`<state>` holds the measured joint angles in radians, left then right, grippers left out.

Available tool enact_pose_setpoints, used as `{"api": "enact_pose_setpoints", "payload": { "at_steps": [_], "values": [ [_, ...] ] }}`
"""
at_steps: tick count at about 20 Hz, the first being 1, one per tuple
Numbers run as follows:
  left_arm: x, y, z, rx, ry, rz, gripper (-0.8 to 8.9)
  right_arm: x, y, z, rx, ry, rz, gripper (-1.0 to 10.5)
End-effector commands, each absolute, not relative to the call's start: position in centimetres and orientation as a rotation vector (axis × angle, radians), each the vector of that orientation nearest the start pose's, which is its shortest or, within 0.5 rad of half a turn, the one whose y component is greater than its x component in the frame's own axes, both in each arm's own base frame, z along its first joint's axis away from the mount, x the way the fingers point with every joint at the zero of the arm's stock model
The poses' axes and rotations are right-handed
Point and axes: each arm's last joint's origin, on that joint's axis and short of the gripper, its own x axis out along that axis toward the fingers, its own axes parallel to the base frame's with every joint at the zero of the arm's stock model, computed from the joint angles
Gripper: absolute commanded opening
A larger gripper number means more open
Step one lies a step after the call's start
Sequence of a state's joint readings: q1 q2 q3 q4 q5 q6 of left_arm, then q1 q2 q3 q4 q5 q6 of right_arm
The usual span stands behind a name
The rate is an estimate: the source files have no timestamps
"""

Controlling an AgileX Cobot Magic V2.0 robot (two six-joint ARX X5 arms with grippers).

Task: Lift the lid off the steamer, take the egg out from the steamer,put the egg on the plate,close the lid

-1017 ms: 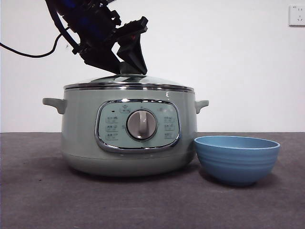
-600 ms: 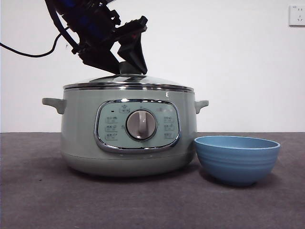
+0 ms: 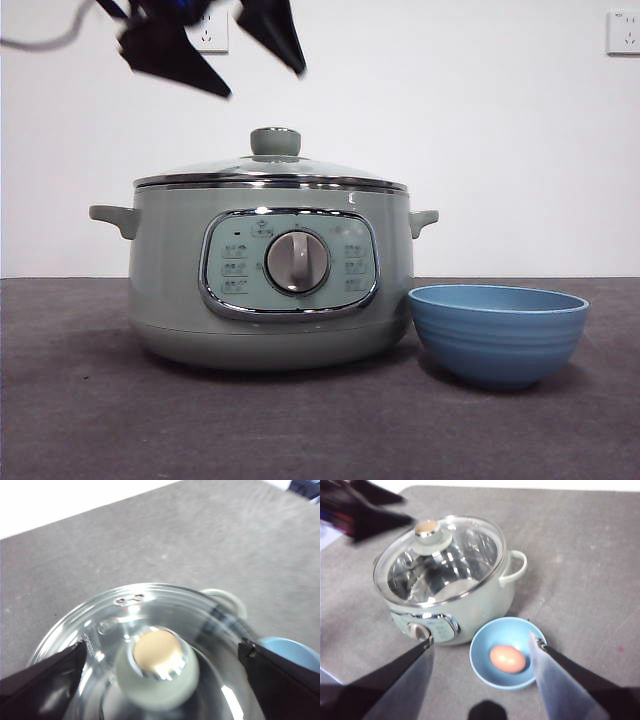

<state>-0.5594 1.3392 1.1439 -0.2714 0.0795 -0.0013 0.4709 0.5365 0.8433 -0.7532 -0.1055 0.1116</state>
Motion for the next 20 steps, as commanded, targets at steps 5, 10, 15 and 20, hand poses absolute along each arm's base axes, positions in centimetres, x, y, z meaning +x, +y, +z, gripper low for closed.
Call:
{"api": "enact_pose_setpoints", "payload": {
  "at_steps": [5,10,15,20],
  "values": [
    [17.4,-11.7,36.8,0.036,0.526,-0.743,5.02,8.1,4.8,32.4,0.029,0.529,0.629,3.2],
    [12.2,-8.8,37.7,-0.010,0.606,-0.834,5.02,7.6,4.9,31.9,0.051,0.610,0.735,3.2],
    [10.1,-7.5,37.0,0.005,0.730,-0.824,4.63,7.2,4.7,31.2,0.045,0.693,0.726,3.1],
    [9.9,-7.3,36.6,0.014,0.782,-0.818,-0.20,7.0,4.6,31.0,0.042,0.722,0.722,0.2]
  ]
}}
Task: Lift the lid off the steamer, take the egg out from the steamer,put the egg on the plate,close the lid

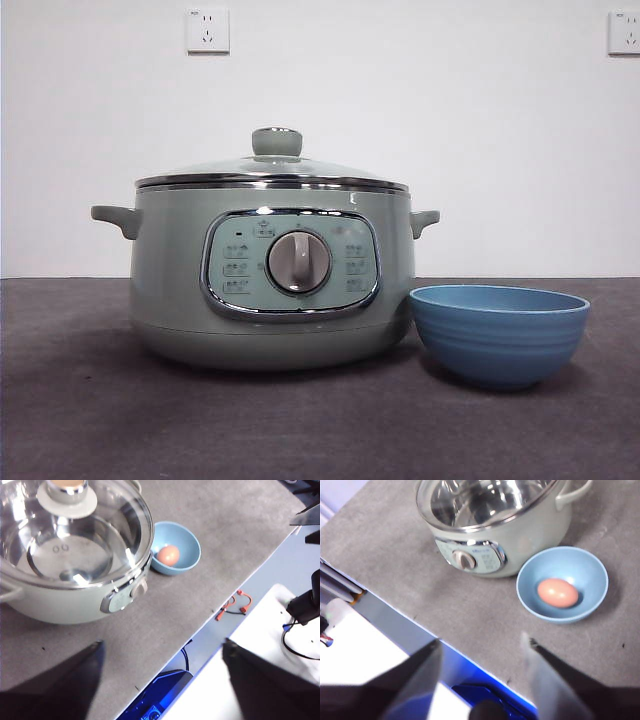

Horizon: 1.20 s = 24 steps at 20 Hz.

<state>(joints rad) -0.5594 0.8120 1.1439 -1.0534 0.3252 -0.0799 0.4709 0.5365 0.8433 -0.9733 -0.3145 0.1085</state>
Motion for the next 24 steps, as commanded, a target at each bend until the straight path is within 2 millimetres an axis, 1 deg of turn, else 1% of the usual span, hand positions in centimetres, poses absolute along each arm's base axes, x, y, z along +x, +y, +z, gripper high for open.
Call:
{"api": "enact_pose_setpoints", "payload": {
  "at_steps": [1,2,8,24],
  "values": [
    [9.86,-7.32,36.63,0.015,0.781,-0.818,-0.08,7.04,4.61,30.99,0.042,0.724,0.722,-0.3],
    [9.86,-7.32,36.63,0.016,0.780,-0.818,-0.08,7.03,4.60,30.99,0.042,0.724,0.722,-0.1],
    [9.88,-7.30,36.63,0.021,0.778,-0.811,-0.07,7.04,4.60,30.99,0.041,0.723,0.719,0.0],
    [9.88,-7.29,36.62,0.022,0.777,-0.808,-0.04,7.04,4.59,30.99,0.040,0.723,0.717,0.0]
  ]
}}
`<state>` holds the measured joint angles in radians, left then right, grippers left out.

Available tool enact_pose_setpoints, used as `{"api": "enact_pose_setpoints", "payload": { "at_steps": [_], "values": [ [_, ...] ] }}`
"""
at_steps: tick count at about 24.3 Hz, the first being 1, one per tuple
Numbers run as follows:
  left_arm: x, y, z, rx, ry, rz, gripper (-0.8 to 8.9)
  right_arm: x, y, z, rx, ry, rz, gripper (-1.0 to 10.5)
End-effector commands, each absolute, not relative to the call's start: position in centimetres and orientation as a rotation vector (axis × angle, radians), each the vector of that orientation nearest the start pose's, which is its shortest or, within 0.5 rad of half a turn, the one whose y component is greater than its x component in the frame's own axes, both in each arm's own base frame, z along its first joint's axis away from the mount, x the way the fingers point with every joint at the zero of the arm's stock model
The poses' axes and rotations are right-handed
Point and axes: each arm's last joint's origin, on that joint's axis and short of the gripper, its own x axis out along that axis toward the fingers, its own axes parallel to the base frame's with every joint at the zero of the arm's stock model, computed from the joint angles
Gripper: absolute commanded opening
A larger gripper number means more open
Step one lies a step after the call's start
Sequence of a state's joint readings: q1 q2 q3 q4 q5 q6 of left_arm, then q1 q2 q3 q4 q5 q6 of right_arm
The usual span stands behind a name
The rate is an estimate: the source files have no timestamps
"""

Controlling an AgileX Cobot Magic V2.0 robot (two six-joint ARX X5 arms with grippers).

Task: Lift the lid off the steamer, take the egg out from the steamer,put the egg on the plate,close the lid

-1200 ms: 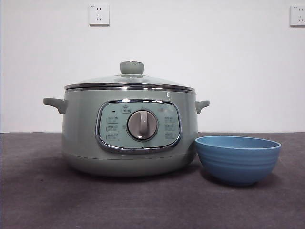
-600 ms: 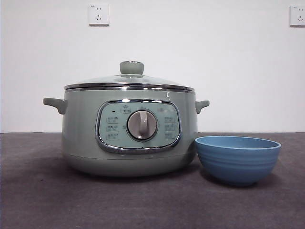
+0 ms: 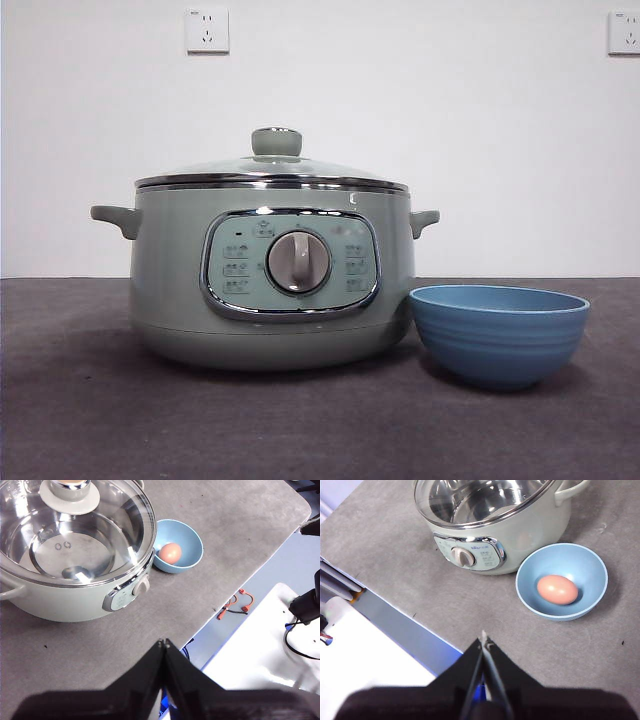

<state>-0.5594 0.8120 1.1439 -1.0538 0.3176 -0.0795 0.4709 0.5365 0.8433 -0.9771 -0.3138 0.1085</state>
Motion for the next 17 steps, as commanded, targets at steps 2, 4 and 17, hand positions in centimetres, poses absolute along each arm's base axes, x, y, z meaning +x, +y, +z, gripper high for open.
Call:
{"api": "enact_pose_setpoints", "payload": {
  "at_steps": [2,4,17],
  "values": [
    [9.9,-7.3,36.6,0.022,0.777,-0.808,-0.04,7.0,4.6,31.0,0.040,0.723,0.718,0.0],
    [9.9,-7.3,36.6,0.022,0.777,-0.808,-0.04,7.0,4.6,31.0,0.040,0.723,0.718,0.0],
    [12.1,-5.3,40.2,0.248,0.234,-0.599,-0.04,7.0,4.6,31.0,0.040,0.723,0.717,0.0]
  ]
}}
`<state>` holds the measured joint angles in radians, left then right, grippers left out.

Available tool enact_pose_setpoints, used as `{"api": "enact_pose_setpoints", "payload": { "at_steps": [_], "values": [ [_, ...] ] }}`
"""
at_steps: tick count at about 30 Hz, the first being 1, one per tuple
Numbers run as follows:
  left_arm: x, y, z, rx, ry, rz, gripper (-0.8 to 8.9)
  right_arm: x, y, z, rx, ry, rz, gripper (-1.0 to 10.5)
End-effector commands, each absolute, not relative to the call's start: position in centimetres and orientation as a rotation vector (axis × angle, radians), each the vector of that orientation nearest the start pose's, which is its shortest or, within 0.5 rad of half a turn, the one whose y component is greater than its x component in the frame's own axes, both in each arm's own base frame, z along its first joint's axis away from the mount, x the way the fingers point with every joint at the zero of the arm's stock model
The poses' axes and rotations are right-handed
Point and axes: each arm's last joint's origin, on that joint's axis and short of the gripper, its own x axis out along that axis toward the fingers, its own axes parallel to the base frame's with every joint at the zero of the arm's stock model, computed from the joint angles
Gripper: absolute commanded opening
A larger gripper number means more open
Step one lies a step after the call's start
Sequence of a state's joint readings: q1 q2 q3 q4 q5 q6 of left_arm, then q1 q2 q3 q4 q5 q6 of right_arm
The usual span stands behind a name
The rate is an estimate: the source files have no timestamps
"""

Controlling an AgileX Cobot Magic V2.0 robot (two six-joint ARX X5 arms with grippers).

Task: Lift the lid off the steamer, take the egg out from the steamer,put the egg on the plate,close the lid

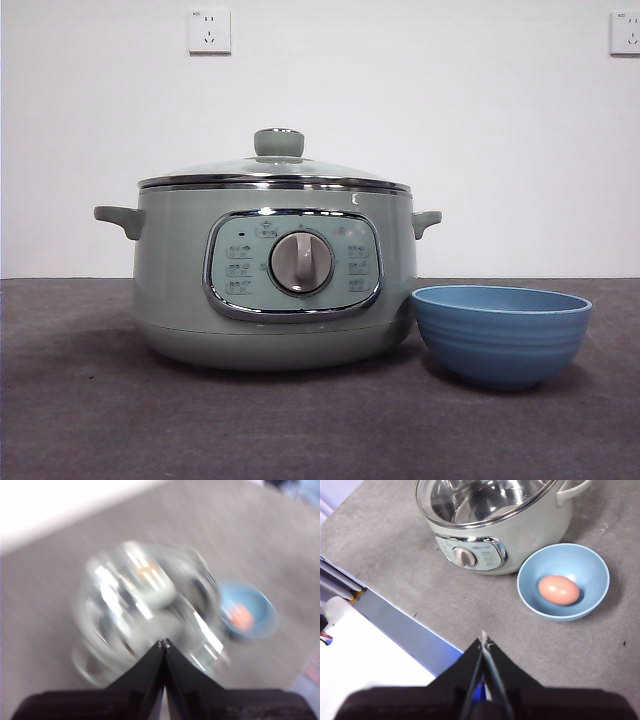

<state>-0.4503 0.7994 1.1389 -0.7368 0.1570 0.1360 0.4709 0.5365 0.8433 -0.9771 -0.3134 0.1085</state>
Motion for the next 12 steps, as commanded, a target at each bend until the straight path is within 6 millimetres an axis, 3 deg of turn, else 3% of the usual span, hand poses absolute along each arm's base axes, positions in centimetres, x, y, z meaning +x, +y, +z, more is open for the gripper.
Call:
{"api": "enact_pose_setpoints", "payload": {
  "at_steps": [1,6,10,12],
  "values": [
    [12.0,-4.9,40.5,0.246,0.192,-0.586,-0.04,7.0,4.6,31.0,0.040,0.723,0.717,0.0],
    [10.8,-2.6,40.5,0.250,-0.023,-0.439,-0.04,7.0,4.6,31.0,0.040,0.723,0.717,0.0],
    [9.9,-1.5,37.6,0.268,-0.121,-0.327,-0.04,7.0,4.6,31.0,0.040,0.723,0.717,0.0],
    [9.7,-1.1,35.1,0.273,-0.146,-0.284,-0.04,7.0,4.6,31.0,0.040,0.723,0.717,0.0]
  ]
}}
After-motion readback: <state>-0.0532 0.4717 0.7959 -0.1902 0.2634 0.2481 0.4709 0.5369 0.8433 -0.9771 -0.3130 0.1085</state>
